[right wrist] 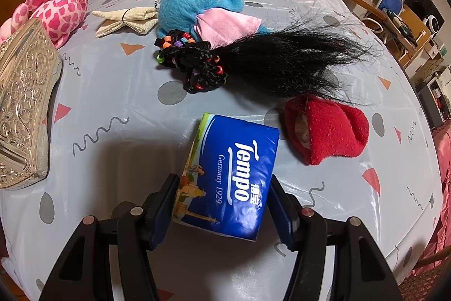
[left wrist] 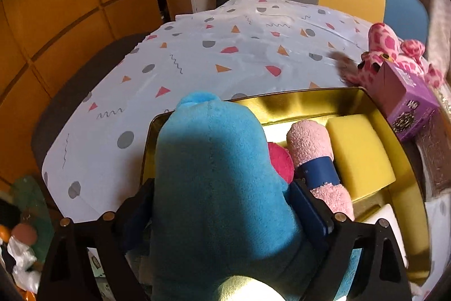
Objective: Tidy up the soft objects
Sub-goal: 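Carry the blue plush into the tray and release it while the right tool holds the Tempo pack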
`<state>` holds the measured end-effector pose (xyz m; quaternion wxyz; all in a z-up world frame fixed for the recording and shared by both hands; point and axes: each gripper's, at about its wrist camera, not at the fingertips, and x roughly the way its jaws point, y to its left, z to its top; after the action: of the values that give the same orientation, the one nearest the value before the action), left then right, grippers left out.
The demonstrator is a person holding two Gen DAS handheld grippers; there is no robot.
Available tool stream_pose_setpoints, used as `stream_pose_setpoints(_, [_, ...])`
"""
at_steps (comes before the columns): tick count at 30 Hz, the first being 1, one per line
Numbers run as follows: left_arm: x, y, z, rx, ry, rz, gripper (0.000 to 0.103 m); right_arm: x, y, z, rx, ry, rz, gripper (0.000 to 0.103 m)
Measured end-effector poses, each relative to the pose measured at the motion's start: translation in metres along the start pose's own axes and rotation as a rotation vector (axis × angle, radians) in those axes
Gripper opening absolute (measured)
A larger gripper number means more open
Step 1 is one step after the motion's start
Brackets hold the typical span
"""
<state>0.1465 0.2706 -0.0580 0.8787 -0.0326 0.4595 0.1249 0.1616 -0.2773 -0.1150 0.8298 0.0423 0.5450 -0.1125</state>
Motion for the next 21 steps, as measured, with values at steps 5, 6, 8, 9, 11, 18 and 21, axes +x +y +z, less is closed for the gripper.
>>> stream_pose_setpoints(5, [-0.017, 0.006, -0.003, -0.042, -0.033, -0.024, 0.097, -0.001, 0.000, 0.000, 0.005, 0.002, 0.002, 0.062])
stream_pose_setpoints(6, [-0.022, 0.007, -0.004, -0.056, -0.041, -0.020, 0.097, -0.001, 0.000, 0.000, 0.006, 0.002, 0.002, 0.062])
stream_pose_setpoints(8, [-0.040, 0.008, -0.005, -0.082, -0.086, -0.026, 0.097, -0.001, 0.000, 0.001, 0.007, 0.002, 0.002, 0.062])
stream_pose_setpoints(9, [-0.047, 0.007, -0.005, -0.091, -0.101, -0.032, 0.097, -0.001, -0.001, 0.001, 0.007, 0.002, 0.002, 0.062])
stream_pose_setpoints(11, [-0.067, 0.003, -0.010, -0.122, -0.135, -0.034, 0.097, -0.001, 0.000, 0.001, 0.007, 0.003, 0.002, 0.062])
stream_pose_setpoints(18, [-0.115, -0.024, -0.035, -0.155, -0.226, -0.098, 0.098, -0.003, 0.004, 0.000, -0.012, -0.004, -0.010, 0.062])
stream_pose_setpoints(21, [-0.125, -0.036, -0.046, -0.150, -0.240, -0.113, 0.098, -0.005, 0.006, -0.002, -0.025, -0.008, -0.018, 0.062])
